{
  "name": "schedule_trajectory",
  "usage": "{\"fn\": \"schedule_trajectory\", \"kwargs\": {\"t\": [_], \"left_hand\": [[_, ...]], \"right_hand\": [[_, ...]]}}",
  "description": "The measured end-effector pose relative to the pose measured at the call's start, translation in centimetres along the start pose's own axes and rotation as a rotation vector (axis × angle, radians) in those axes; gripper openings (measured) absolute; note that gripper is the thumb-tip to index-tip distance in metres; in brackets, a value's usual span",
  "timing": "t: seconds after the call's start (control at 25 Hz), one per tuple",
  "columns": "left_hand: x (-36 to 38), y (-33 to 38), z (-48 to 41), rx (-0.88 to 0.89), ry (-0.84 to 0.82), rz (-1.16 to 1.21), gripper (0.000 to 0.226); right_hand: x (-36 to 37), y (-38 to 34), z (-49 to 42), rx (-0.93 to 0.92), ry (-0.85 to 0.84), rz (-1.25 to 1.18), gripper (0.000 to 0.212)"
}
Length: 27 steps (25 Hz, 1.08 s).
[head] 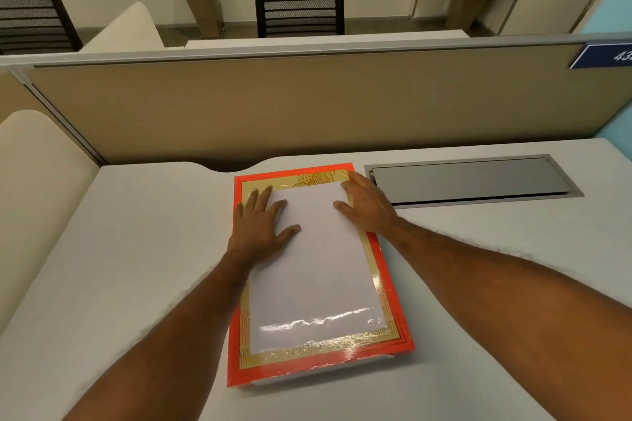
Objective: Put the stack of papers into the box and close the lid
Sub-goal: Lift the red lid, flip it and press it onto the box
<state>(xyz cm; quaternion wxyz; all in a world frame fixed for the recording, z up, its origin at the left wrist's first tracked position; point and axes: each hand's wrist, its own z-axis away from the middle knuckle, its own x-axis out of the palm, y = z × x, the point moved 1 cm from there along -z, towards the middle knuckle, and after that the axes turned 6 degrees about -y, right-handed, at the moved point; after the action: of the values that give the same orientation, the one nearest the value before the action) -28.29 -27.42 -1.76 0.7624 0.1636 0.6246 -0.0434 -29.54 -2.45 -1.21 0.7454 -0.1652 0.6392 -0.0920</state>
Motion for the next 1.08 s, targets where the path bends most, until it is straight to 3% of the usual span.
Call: {"fn": "schedule_trajectory", "kwargs": {"t": [0.28,0.52,0.8,0.96,1.08], "left_hand": [[-1.1,-0.5,-1.5,-0.095,-0.102,-0.025,0.084],[0.2,0.8,3.8,-0.053,-0.003,0.088,0.079],[3.4,3.2,13.7,-0.034,0.053,0.066,0.073],[4.2,3.2,14.2,-0.036,-0.014,-0.002,0.079],[4.2,2.9,14.2,-0.036,0.008,-0.014,0.080]], "right_hand": [[-1.4,-0.4,-1.3,0.047,-0.174,-0.039,0.070],[-1.0,-1.0,6.5,0.033,-0.114,-0.180,0.058],[3.0,-0.7,16.1,-0.011,-0.118,-0.170,0.073],[4.2,-1.5,17.4,0.015,-0.092,-0.136,0.090],[4.7,-1.6,17.5,0.022,-0.044,-0.085,0.092]]}}
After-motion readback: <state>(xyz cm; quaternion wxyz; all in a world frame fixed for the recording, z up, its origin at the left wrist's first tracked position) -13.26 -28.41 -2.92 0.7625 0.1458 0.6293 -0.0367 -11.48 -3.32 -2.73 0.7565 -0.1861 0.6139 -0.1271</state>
